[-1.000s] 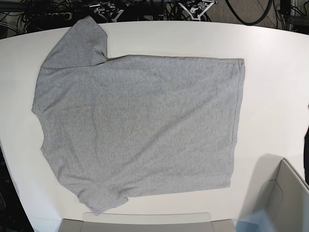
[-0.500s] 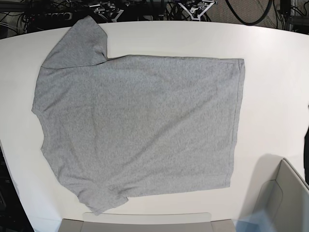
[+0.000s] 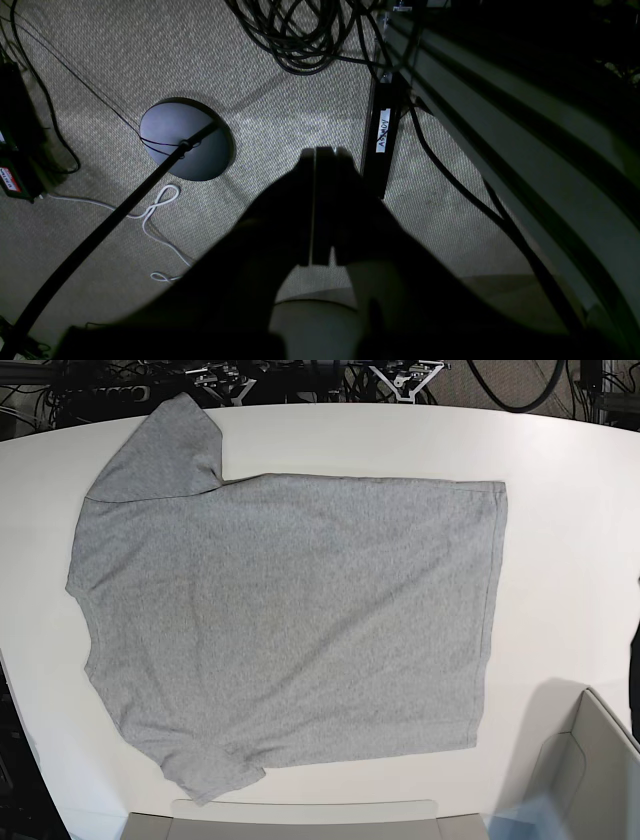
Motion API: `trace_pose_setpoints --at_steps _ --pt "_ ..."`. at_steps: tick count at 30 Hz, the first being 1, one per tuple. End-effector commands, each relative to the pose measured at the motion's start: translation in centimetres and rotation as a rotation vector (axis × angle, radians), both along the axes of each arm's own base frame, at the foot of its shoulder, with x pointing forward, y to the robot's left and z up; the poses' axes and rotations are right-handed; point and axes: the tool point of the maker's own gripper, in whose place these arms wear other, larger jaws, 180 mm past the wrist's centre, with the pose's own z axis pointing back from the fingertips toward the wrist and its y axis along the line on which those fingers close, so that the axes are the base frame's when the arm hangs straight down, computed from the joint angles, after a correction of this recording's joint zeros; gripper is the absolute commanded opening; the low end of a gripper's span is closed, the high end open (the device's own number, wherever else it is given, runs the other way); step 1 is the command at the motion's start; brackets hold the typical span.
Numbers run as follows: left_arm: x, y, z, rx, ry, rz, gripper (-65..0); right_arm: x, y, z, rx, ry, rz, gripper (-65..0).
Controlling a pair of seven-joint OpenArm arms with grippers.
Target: Fold the T-shirt properly
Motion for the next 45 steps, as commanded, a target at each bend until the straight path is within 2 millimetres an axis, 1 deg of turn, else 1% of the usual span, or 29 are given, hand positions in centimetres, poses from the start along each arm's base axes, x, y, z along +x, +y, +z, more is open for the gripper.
trace_pose_setpoints --at_steps 1,12,14,15,16,18,19,20,21,22,24,25,27,29,31,33,34,38,39,40,43,45 --pt "0.0 -0.2 0.0 -0.005 -0.002 -0.004 -64.8 0.4 -0.2 0.0 -0.006 -0.009 -0.004 -64.8" --pt "0.0 -0.3 0.0 -0.008 -0.002 -0.001 -64.9 0.5 -0.2 0.0 -0.005 -0.013 -0.006 -64.9" --pt "0.0 -0.7 0.0 -0.017 0.005 -0.005 -64.9 1.0 0.0 0.0 -0.002 -0.022 0.001 -64.9" --pt "0.6 -0.7 0.0 -0.017 0.005 -0.007 -64.9 1.8 0.0 0.1 -0.003 -0.03 0.004 -64.9" --pt "1.2 -0.8 0.0 -0.017 0.01 -0.003 -64.9 1.9 -0.1 0.1 -0.004 -0.031 0.004 -64.9" --pt "1.1 -0.5 0.0 -0.015 0.019 0.005 -64.9 1.2 -0.4 0.0 -0.009 -0.021 0.005 -64.9" --pt "0.3 -0.5 0.0 -0.016 0.028 0.005 -64.9 1.1 -1.6 0.1 -0.026 -0.019 0.005 -64.9" --pt "-0.8 -0.4 0.0 -0.014 0.044 0.004 -64.9 0.5 -3.2 0.1 -0.05 -0.01 -0.004 -64.9" --pt "-1.9 -0.3 0.0 -0.014 0.058 0.004 -64.9 -0.1 -4.1 0.1 -0.064 -0.001 -0.009 -64.9" --pt "-2.5 0.4 0.0 -0.003 0.052 0.002 -64.9 -0.7 -4.7 0.2 -0.073 0.003 -0.011 -64.9" --pt "-2.9 1.6 0.1 0.016 0.006 -0.005 -64.9 -2.0 -5.3 0.2 -0.081 0.02 -0.038 -64.8" --pt "-3.1 2.0 0.2 0.022 -0.023 -0.009 -64.9 -2.7 -6.0 0.3 -0.087 0.029 -0.057 -64.8" --pt "-3.6 1.7 0.5 -0.003 -0.09 -0.013 -64.9 -3.9 -7.1 0.5 -0.102 0.025 -0.097 -64.8" --pt "-4.4 2.3 0.9 -0.026 -0.147 -0.01 -64.9 -4.7 -7.2 0.6 -0.104 -0.015 -0.12 -64.8" --pt "-5.3 2.1 1.4 -0.055 -0.198 -0.005 -64.9 -5.6 -7.8 0.9 -0.112 -0.077 -0.126 -64.8" --pt "-5.9 2.0 2.1 -0.063 -0.266 0.005 -64.9 -6.5 -8.7 1.5 -0.124 -0.153 -0.118 -64.8" --pt "-6.3 2.2 2.6 -0.054 -0.303 0.022 -64.9 -7.2 -8.8 1.8 -0.124 -0.191 -0.113 -64.8" --pt "-7.2 4.1 5.4 0.02 -0.496 0.094 -64.7 -9.6 -8.8 4.1 -0.121 -0.364 -0.103 -64.8" --pt "-7.2 5.2 6.4 0.05 -0.558 0.094 -64.7 -10.1 -8.9 4.9 -0.121 -0.415 -0.1 -64.8" --pt "-7.1 5.7 7.4 0.07 -0.626 0.093 -64.6 -10.5 -8.9 5.8 -0.119 -0.469 -0.097 -64.8" --pt "-6.4 6.3 10.8 0.106 -0.827 0.073 -64.5 -11.2 -8.8 8.3 -0.111 -0.61 -0.087 -64.7" --pt "-6.2 6.3 12.9 0.12 -0.936 0.06 -63.5 -11.6 -8.6 9.7 -0.101 -0.679 -0.077 -64.7"
